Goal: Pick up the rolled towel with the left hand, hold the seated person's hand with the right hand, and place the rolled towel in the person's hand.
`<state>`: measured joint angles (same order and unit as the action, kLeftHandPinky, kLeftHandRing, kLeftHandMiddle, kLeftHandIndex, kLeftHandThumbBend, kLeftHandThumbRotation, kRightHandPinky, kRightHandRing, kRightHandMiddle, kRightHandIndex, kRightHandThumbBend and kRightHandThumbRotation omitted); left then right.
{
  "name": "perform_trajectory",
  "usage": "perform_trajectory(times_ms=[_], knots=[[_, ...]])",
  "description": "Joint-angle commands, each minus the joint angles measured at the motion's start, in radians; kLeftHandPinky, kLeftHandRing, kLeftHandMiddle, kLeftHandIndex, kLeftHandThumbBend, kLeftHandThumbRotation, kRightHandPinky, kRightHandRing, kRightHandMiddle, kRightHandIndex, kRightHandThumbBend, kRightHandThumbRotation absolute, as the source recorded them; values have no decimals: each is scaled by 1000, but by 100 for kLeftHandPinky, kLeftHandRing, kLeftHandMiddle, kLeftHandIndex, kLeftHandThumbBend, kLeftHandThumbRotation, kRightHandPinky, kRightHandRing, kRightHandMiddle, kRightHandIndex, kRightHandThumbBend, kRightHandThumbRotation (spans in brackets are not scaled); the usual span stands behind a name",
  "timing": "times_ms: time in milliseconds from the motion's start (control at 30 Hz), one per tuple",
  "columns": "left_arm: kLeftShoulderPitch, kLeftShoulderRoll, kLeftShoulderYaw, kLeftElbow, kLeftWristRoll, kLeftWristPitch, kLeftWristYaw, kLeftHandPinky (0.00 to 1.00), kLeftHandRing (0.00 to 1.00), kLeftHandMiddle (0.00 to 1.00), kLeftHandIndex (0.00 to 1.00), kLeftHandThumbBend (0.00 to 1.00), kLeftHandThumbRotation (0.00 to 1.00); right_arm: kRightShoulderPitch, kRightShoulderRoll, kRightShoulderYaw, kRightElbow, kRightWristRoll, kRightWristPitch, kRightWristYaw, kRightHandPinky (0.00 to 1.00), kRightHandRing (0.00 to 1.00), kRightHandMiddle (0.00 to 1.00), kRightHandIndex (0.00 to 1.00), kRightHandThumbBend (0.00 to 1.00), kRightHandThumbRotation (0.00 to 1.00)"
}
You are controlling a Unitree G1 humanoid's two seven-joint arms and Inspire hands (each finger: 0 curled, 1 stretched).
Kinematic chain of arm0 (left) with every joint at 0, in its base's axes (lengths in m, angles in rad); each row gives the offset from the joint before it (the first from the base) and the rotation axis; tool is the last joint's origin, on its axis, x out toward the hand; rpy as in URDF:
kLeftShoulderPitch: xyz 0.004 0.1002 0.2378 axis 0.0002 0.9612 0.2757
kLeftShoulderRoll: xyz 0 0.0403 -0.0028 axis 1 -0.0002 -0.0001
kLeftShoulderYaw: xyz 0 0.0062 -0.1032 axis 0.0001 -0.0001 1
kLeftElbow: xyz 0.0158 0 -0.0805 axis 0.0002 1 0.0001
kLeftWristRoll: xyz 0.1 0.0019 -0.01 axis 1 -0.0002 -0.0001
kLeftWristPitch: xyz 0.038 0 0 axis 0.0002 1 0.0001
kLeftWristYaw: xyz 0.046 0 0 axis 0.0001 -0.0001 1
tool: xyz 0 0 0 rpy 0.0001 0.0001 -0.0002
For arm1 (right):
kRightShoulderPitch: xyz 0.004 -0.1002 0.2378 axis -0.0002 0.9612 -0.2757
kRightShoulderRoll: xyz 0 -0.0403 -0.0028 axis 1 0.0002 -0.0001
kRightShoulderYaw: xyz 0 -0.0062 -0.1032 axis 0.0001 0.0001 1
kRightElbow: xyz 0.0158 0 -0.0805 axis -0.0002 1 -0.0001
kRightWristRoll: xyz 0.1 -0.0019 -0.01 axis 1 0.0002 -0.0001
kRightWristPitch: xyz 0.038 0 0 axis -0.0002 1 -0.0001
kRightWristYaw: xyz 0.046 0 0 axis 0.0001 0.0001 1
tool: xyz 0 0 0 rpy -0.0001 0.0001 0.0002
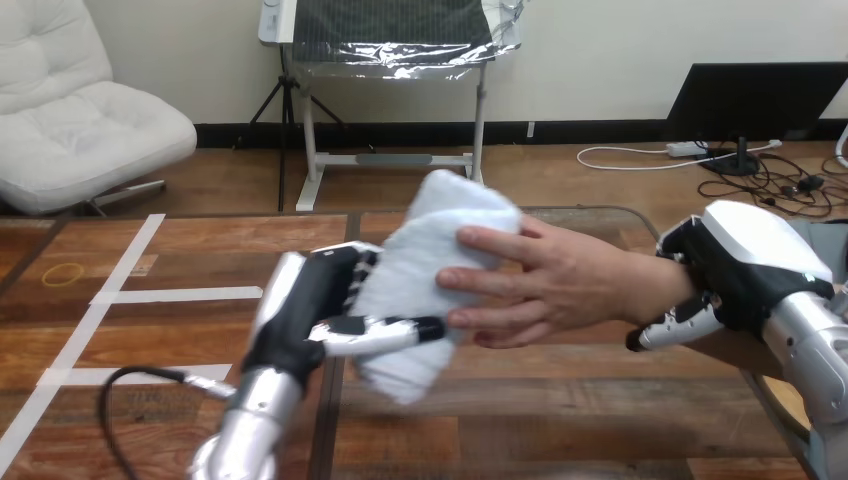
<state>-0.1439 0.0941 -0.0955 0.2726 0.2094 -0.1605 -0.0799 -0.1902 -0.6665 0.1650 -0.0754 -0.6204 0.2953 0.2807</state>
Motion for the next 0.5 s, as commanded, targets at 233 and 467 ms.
perform_trajectory(times_ms=[233, 467], knots=[[-194, -143, -85, -20, -5, 38, 17, 35, 38, 43, 51, 59, 0, -50, -12, -74, -79, 3, 25, -3, 11, 18, 27, 36, 66, 0], [-225, -210, -132, -4, 21, 53, 30, 35, 37, 42, 50, 59, 0, -42, -16, -82, -85, 7, 18, -2, 12, 19, 28, 36, 66, 0]])
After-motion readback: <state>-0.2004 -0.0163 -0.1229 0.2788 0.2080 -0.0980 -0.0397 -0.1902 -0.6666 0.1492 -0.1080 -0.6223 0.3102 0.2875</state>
